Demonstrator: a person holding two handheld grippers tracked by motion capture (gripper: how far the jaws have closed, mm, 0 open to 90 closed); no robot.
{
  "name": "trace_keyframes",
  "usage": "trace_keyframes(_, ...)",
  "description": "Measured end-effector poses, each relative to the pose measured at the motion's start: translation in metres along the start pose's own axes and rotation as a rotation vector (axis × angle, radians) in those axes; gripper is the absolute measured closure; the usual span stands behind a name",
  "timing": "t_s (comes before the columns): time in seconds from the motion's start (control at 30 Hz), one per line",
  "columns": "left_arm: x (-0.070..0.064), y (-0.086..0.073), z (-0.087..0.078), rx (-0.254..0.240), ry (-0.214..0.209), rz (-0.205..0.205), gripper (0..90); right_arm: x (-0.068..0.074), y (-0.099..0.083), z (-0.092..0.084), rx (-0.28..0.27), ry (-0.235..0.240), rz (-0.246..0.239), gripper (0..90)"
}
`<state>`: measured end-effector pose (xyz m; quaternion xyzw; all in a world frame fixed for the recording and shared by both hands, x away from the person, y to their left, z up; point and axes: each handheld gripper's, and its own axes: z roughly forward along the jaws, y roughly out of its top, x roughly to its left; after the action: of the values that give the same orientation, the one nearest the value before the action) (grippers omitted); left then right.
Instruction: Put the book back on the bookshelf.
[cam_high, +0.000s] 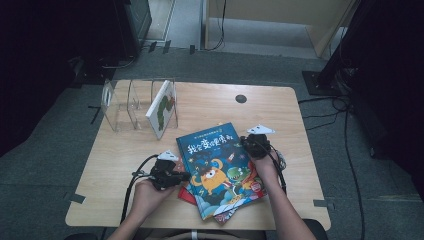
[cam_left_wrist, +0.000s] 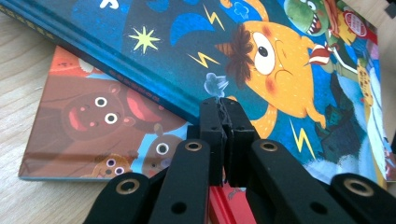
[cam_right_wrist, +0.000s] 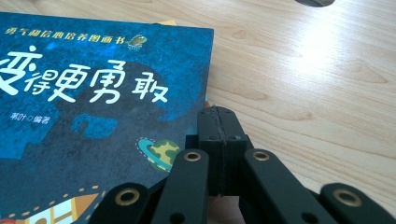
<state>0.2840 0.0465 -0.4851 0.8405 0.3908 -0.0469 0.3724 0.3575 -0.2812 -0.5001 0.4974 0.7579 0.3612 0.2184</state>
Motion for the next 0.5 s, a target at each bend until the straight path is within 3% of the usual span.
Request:
trace_keyframes(0.2, -0.008, 0.000, 0.003, -0.010, 0.035, 0.023, 88.9, 0.000, 0.005, 0.006, -0.001, -0.007, 0.004, 90.0)
trace_keyframes(0.4, -0.008, 0.004, 0.009, -0.025, 0.028, 0.007, 89.1, -0.004, 0.007, 0.008, 0.002, -0.022, 0.012, 90.0)
trace_keyframes(0.5, -0.012, 0.006, 0.014, 0.000, 0.041, 0.026, 88.7, -0.010, 0.007, 0.005, -0.007, -0.024, 0.034, 90.0)
